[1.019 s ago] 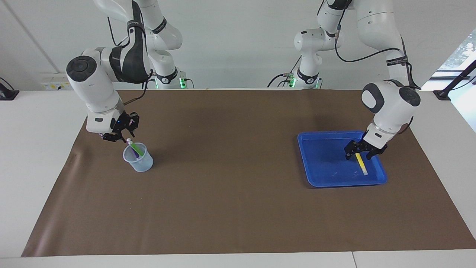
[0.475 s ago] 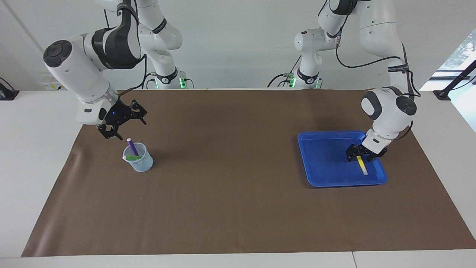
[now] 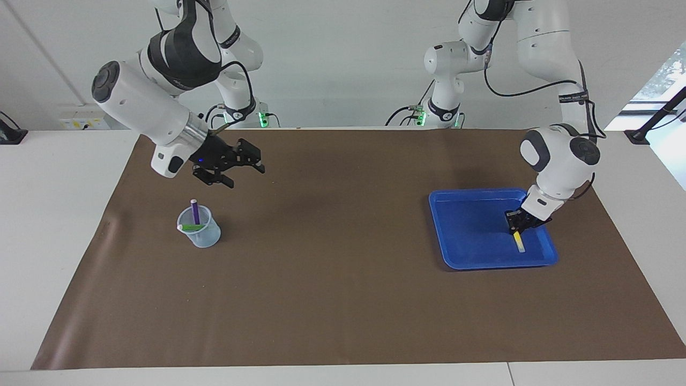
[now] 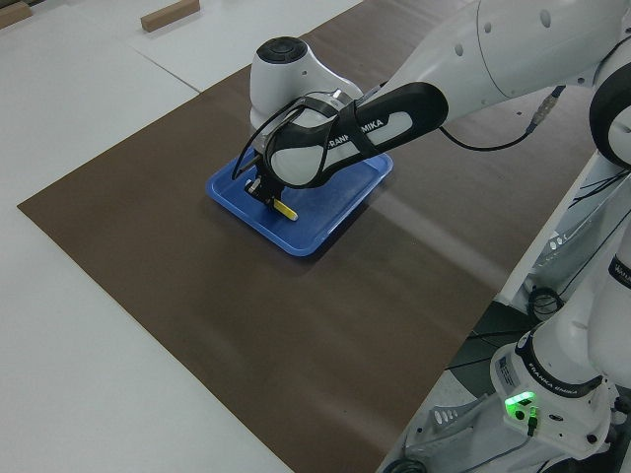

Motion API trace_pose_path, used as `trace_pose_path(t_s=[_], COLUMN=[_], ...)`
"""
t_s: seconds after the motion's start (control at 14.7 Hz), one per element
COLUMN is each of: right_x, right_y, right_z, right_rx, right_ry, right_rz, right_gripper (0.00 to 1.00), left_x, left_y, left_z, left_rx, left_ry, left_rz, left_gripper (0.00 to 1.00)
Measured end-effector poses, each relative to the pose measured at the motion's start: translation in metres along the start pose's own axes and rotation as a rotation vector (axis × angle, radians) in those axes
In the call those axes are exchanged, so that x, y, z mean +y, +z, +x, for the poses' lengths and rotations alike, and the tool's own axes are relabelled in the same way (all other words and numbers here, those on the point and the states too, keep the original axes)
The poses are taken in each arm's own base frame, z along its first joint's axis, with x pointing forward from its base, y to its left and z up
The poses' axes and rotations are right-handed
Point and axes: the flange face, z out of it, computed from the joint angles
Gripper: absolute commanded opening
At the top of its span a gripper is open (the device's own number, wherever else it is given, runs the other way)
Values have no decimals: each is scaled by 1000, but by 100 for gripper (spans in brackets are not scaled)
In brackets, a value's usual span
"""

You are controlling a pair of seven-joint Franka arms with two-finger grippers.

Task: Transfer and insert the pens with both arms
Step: 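Lift the yellow pen with the left gripper while the right gripper approaches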

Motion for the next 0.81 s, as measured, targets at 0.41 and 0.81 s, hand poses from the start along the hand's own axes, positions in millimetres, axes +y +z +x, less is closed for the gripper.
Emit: trace_pose_path(t_s=[0.41,0.81], right_x=[-11,-23], right_y=[38,59], right_z=[-7,-17], right_rx=[28,84], right_ry=[229,351], right_rz=[198,304], right_gripper=[100,100], left_x=[52,188], left_y=[-31,-86], left_z=[22,40], left_rx=[-48,-70], left_ry=[-109,-381], left_rz=[-14,-106], left_gripper=[0,0])
